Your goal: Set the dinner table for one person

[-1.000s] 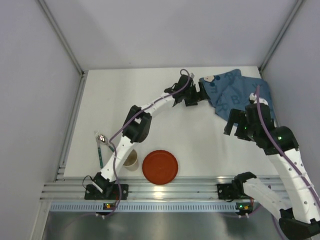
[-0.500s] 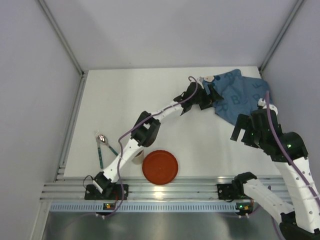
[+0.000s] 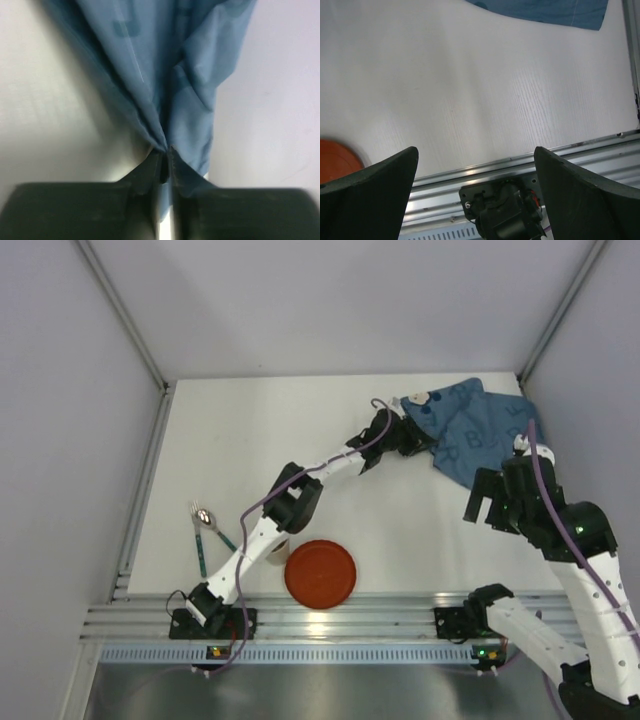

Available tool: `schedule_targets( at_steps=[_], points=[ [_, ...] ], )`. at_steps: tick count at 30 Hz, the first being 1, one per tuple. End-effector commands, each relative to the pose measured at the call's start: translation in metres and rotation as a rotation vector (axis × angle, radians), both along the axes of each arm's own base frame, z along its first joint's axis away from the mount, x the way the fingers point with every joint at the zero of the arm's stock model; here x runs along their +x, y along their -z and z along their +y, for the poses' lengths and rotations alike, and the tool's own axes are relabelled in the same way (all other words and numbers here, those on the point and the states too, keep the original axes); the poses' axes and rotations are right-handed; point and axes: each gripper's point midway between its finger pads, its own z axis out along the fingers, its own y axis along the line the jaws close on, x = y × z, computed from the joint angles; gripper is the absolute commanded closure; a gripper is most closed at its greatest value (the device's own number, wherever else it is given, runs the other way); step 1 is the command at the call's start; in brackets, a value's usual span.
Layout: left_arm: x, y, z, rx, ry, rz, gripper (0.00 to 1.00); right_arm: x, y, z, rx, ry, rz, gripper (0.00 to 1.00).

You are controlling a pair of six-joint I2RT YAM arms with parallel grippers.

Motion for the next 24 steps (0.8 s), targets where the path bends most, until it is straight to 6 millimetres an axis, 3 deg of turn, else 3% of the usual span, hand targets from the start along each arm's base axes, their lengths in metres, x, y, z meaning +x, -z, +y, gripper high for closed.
schedule_targets(
  at_steps=[1,2,6,10,11,13,14,15,16,17,18,19,20,21,22,23,24],
  points=[
    [0.001,0.003,0.005,-0.017,-0.014,0.032,0.95,0.01,-0.007,-0.001,-0.024,-0.016,-0.021,0.0],
    [-0.001,0.006,0.008,0.008,-0.014,0.041,1.0,0.011,-0.006,0.0,-0.02,-0.015,-0.022,0.0],
    [-0.005,0.004,0.016,0.07,0.01,0.009,1.0,0.015,-0.003,0.002,-0.018,-0.025,-0.021,0.0],
    [0.0,-0.026,0.028,0.082,0.048,-0.035,1.0,0.022,0.0,0.01,0.006,-0.04,-0.025,0.0],
    [-0.001,-0.045,0.031,0.071,0.071,-0.067,1.0,0.027,-0.001,0.012,0.017,-0.042,-0.039,0.0],
    [0.006,-0.061,0.047,0.093,0.075,-0.081,1.0,0.033,0.001,0.02,0.043,-0.061,-0.033,0.0],
    [0.004,-0.081,0.055,0.105,0.099,-0.114,1.0,0.039,0.0,0.025,0.06,-0.065,-0.044,0.0],
    [0.005,-0.089,0.064,0.123,0.106,-0.12,1.0,0.043,0.001,0.028,0.07,-0.072,-0.043,0.0],
    [0.009,-0.09,0.082,0.162,0.102,-0.101,1.0,0.048,0.004,0.034,0.086,-0.082,-0.033,0.0],
    [0.016,-0.115,0.102,0.186,0.1,-0.159,1.0,0.056,0.006,0.04,0.105,-0.089,-0.032,0.0],
    [0.01,-0.122,0.107,0.213,0.116,-0.176,1.0,0.06,0.007,0.044,0.116,-0.092,-0.032,0.0],
    [0.015,-0.118,0.135,0.277,0.099,-0.133,1.0,0.064,0.008,0.046,0.126,-0.091,-0.03,0.0],
    [0.018,-0.137,0.154,0.312,0.096,-0.186,1.0,0.07,0.008,0.051,0.145,-0.089,-0.042,0.0],
    [0.02,-0.142,0.172,0.337,0.091,-0.185,1.0,0.073,0.01,0.055,0.16,-0.095,-0.035,0.0],
    [0.035,-0.146,0.208,0.372,0.047,-0.166,1.0,0.077,0.015,0.057,0.164,-0.092,-0.02,0.0],
    [0.029,-0.146,0.233,0.436,0.057,-0.147,1.0,0.081,0.016,0.06,0.178,-0.086,-0.023,0.0],
    [0.038,-0.143,0.269,0.479,0.021,-0.117,1.0,0.082,0.023,0.062,0.183,-0.083,-0.002,0.0]
  ],
)
